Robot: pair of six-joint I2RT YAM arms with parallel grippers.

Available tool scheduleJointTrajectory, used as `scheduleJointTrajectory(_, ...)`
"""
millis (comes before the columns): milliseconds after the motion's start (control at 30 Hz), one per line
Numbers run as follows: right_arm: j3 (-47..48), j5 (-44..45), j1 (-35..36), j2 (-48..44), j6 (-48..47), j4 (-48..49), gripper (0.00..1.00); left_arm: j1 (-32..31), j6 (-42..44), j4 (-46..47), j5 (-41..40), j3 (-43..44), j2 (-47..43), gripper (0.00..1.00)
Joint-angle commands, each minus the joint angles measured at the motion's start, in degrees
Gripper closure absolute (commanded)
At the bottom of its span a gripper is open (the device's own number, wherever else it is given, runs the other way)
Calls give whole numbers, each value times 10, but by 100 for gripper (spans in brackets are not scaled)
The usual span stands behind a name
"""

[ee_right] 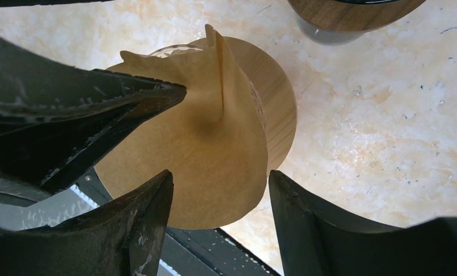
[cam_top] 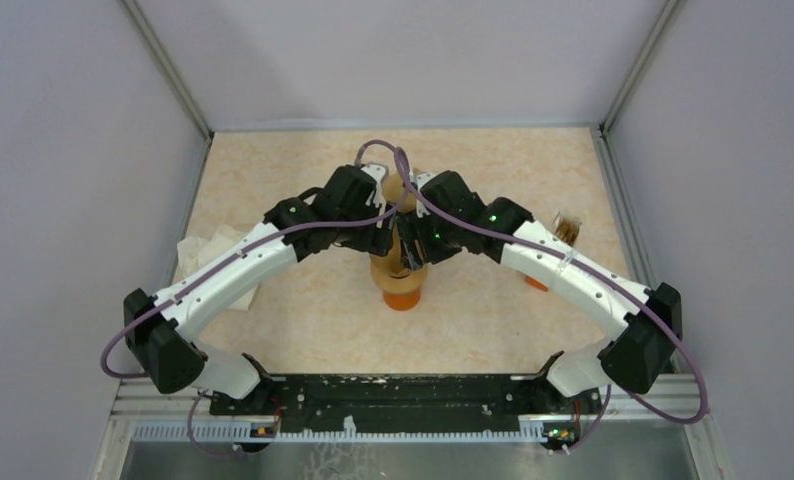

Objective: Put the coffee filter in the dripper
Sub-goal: Place the coffee filter in the coffee dripper.

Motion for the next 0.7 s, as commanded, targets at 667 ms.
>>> scheduleJointTrajectory(667,-31,-5,-5,11,-14,20,36,5,4,-6,-23,13,21,22)
